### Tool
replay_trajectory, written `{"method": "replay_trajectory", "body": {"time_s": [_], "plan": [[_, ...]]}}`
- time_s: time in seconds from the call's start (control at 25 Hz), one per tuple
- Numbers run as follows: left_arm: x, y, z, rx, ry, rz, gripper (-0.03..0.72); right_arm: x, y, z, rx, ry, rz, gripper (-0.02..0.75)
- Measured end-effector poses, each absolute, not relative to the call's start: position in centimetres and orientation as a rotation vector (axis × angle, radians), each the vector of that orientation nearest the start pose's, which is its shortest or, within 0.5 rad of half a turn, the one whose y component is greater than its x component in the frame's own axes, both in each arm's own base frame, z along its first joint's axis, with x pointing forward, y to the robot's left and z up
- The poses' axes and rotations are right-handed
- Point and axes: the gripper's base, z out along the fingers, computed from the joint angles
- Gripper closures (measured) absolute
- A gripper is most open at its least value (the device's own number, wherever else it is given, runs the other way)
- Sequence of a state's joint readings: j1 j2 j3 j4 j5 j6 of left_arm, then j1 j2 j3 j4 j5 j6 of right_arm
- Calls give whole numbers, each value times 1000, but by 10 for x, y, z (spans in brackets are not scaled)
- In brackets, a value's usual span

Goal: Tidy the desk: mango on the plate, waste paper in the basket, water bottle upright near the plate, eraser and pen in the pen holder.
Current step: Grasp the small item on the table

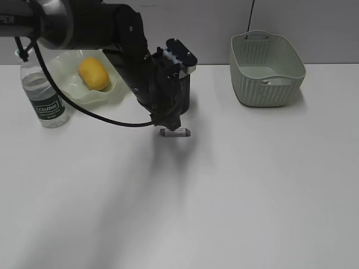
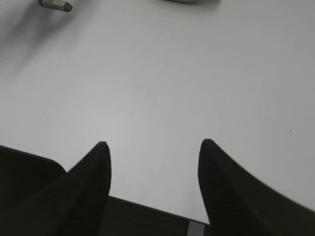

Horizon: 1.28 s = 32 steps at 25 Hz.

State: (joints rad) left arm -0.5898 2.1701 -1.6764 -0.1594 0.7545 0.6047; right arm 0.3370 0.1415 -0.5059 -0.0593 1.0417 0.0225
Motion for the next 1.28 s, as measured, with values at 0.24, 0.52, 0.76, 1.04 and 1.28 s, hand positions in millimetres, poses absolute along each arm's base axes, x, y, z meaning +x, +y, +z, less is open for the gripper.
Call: {"method": "replay_trajectory", "body": {"time_s": [0.24, 0.52, 0.76, 1.04, 1.28], "plan": [[391, -273, 150, 1447, 2292, -162, 223, 18, 1, 280, -341, 2135, 135, 282], [398, -277, 133, 1423, 2261, -151, 223, 18, 1, 280, -341, 2135, 135, 282], [401, -278, 119, 1419, 2252, -140, 231, 18, 1, 280, -341, 2135, 135, 282], [401, -278, 119, 1421, 2252, -140, 326, 18, 1, 280, -341, 2135, 135, 282], [400, -279, 115, 1406, 2281, -172, 359, 18, 1, 280, -341, 2135, 135, 282]]}}
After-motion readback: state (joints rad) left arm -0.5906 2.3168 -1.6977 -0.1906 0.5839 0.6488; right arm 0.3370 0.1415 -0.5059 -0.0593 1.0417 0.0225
